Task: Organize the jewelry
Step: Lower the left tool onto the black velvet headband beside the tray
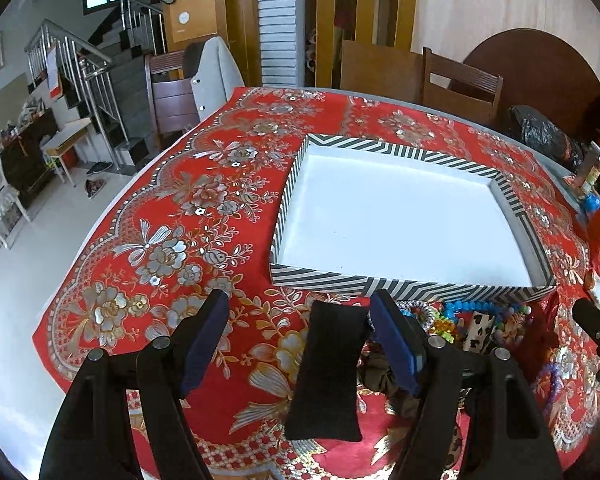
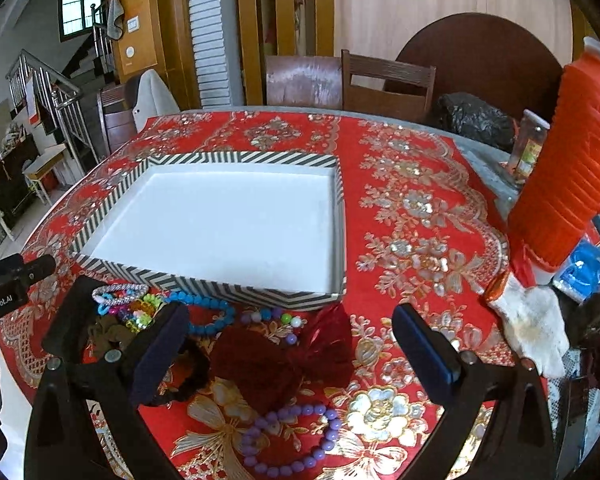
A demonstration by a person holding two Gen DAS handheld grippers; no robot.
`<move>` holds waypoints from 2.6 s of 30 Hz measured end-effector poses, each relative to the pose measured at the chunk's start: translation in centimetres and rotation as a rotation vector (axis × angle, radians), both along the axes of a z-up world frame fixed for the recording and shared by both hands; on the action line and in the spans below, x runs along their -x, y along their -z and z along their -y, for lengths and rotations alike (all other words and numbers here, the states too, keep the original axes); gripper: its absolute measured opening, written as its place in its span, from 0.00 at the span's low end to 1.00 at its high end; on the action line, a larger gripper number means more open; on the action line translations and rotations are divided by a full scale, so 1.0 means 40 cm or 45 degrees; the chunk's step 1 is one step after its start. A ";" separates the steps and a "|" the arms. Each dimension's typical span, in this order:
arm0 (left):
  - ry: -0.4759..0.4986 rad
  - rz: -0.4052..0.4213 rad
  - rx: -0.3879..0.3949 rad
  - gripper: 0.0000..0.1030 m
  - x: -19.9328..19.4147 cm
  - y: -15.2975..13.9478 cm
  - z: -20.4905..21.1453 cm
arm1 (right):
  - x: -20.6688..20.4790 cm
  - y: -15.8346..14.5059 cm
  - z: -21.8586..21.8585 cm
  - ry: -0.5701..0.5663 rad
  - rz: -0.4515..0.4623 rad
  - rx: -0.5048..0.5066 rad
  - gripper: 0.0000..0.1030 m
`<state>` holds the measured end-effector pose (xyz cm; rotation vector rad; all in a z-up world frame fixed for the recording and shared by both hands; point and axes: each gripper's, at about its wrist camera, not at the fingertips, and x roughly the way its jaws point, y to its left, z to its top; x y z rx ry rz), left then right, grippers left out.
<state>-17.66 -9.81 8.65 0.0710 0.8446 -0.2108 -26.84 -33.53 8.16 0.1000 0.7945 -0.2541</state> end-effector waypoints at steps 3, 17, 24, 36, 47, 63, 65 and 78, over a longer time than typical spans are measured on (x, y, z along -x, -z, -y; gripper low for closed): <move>0.004 -0.010 0.015 0.62 0.002 0.000 -0.002 | -0.002 0.003 -0.003 0.004 -0.011 0.029 0.99; 0.021 -0.051 0.037 0.62 0.009 -0.001 -0.026 | -0.001 0.004 -0.032 -0.031 -0.018 0.091 0.99; 0.039 -0.068 0.033 0.62 0.008 -0.001 -0.031 | 0.003 0.002 -0.033 -0.037 -0.015 0.104 0.99; 0.090 -0.079 0.008 0.62 0.006 -0.010 -0.050 | 0.003 -0.002 -0.015 -0.039 -0.027 0.070 0.99; 0.149 -0.148 0.032 0.62 0.015 0.011 -0.048 | 0.009 -0.002 0.004 -0.064 -0.022 -0.036 0.99; 0.173 -0.178 -0.006 0.62 0.021 0.044 -0.027 | 0.002 0.010 -0.002 -0.069 -0.046 -0.038 0.99; 0.174 -0.191 -0.010 0.62 0.018 0.052 -0.025 | 0.000 0.012 -0.003 -0.070 -0.052 -0.032 0.99; 0.181 -0.276 0.005 0.62 -0.008 0.114 -0.022 | 0.004 0.014 0.109 0.007 -0.086 -0.151 0.96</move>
